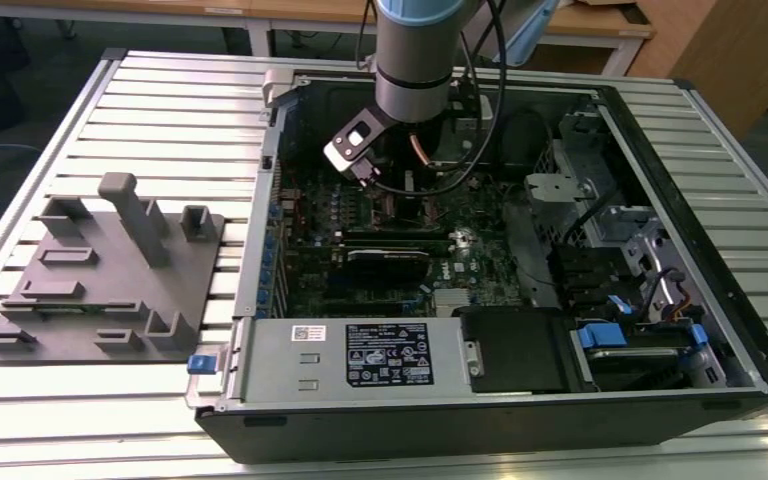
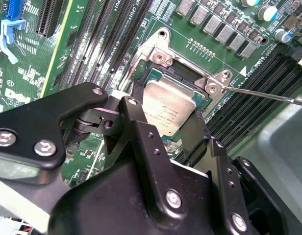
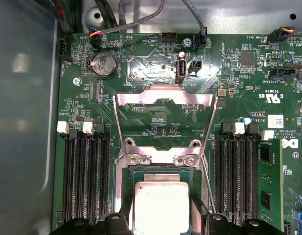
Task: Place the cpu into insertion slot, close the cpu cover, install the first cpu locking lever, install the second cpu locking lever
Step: 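Place the cpu into insertion slot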
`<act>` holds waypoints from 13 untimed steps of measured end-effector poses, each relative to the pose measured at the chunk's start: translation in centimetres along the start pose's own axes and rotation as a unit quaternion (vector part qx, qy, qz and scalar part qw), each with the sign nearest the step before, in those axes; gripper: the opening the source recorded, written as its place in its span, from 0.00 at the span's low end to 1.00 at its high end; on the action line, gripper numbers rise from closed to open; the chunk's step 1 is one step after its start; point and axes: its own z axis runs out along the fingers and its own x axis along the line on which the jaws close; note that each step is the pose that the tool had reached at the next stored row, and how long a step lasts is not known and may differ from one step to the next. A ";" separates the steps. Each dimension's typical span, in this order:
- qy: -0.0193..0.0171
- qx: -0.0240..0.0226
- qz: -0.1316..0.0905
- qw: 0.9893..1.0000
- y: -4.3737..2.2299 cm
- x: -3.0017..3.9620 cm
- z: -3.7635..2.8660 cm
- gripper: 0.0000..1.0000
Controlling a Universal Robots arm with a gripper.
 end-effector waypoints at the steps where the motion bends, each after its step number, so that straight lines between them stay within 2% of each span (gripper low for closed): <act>1: 0.000 0.000 0.000 1.000 0.00 0.00 0.02 0.54; 13: 0.001 0.000 0.000 1.000 0.00 0.01 0.11 0.54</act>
